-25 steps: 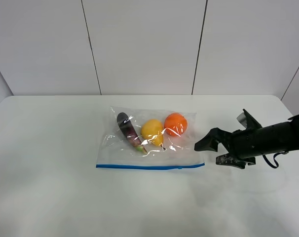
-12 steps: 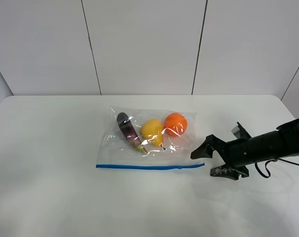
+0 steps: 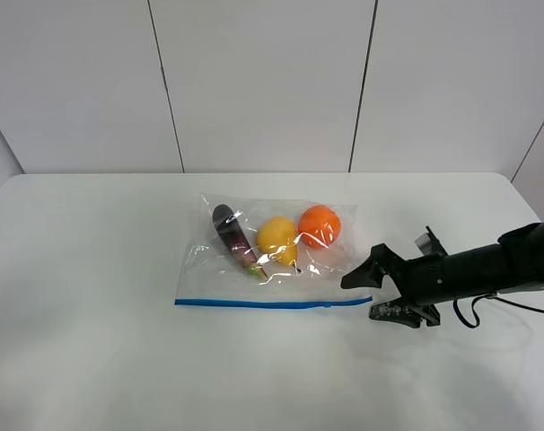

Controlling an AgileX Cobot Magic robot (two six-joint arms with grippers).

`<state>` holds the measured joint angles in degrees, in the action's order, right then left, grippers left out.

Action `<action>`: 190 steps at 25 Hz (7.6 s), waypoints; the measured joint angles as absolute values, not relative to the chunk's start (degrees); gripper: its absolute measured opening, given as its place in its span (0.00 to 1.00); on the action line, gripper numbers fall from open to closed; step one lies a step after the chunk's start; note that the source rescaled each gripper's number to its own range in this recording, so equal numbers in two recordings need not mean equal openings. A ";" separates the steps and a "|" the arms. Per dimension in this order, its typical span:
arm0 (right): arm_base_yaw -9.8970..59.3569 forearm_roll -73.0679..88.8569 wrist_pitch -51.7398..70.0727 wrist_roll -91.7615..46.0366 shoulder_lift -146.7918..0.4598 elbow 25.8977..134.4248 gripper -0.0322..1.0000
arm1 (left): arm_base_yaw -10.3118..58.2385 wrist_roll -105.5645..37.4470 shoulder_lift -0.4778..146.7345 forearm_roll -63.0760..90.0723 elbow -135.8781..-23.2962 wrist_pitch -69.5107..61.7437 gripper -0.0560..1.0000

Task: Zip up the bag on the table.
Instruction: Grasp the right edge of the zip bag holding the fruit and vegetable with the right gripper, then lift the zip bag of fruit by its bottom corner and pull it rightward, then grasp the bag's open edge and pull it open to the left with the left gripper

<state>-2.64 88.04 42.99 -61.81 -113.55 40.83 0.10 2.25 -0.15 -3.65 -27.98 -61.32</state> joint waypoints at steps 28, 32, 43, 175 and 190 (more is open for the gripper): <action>1.35 97.10 43.79 -68.21 -113.68 40.83 0.77 | 0.10 2.25 -0.15 -3.65 -27.98 -61.32 1.00; 1.35 97.16 43.52 -68.21 -113.68 40.83 0.70 | 0.10 2.25 -0.15 -3.65 -27.98 -61.32 1.00; 1.35 97.16 40.29 -67.98 -113.68 40.83 0.04 | 0.10 2.25 -0.15 -3.65 -27.98 -61.32 1.00; 1.35 89.46 58.34 -72.24 -109.51 47.54 0.03 | 10.96 -12.06 71.53 14.21 -59.68 -27.49 1.00; 1.35 88.68 58.34 -71.65 -109.51 47.54 0.03 | 40.72 -16.43 71.53 14.38 -59.68 -26.84 1.00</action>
